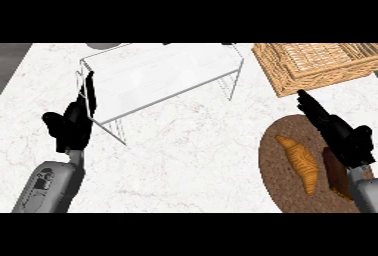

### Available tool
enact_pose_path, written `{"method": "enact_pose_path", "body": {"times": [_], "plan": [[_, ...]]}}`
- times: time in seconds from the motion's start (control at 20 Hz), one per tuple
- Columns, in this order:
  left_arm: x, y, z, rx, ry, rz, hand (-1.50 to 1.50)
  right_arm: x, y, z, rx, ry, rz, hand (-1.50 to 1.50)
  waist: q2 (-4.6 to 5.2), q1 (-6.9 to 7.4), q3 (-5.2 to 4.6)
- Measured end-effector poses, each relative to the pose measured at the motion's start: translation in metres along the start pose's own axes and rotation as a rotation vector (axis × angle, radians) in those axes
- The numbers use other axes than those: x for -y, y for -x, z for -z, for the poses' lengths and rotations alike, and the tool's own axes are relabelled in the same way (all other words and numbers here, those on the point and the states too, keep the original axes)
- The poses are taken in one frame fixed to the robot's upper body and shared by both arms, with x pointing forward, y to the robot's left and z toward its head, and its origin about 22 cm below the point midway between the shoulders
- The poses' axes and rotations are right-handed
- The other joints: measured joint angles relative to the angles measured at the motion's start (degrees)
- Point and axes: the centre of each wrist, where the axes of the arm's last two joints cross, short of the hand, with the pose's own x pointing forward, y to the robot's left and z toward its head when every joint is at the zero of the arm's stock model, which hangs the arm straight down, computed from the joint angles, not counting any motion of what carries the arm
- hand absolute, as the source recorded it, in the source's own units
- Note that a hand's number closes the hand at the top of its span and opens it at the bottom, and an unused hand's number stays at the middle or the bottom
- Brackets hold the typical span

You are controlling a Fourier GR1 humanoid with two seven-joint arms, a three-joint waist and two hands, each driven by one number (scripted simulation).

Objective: Pick the croissant from the placemat and place it in the tiered shelf

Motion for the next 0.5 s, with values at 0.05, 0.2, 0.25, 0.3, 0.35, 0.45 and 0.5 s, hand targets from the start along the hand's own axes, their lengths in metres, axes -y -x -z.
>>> {"method": "enact_pose_path", "body": {"times": [0.05,0.2,0.25,0.3,0.35,0.45,0.5], "plan": [[0.0,-0.002,0.0,-0.006,0.004,-0.004,0.0,0.001,-0.001,0.0,0.014,-0.015,0.014,1.5,-0.03,0.14,-0.17],[-0.002,-0.002,-0.003,0.0,-0.009,-0.003,0.0,-0.005,-0.014,0.012,0.117,-0.134,0.106,1.5,-0.21,1.27,-0.32],[-0.006,-0.004,-0.005,0.004,-0.024,0.003,0.0,-0.007,-0.02,0.015,0.166,-0.185,0.144,1.5,-0.32,1.77,-0.3],[-0.01,-0.005,-0.005,0.006,-0.041,0.007,0.0,-0.009,-0.026,0.018,0.218,-0.245,0.182,1.5,-0.4,2.11,-0.29],[-0.013,-0.006,-0.008,0.0,-0.05,0.0,0.0,-0.001,-0.027,0.018,0.225,-0.192,0.156,-1.5,-0.48,2.17,-0.33],[-0.014,-0.009,-0.012,-0.011,-0.053,-0.014,0.0,0.007,-0.02,0.025,0.216,-0.167,0.27,-1.5,-0.38,2.55,-0.32],[-0.014,-0.011,-0.013,-0.018,-0.057,-0.015,0.0,0.012,-0.016,0.025,0.227,-0.185,0.328,-1.5,-0.37,2.49,-0.31]]}}
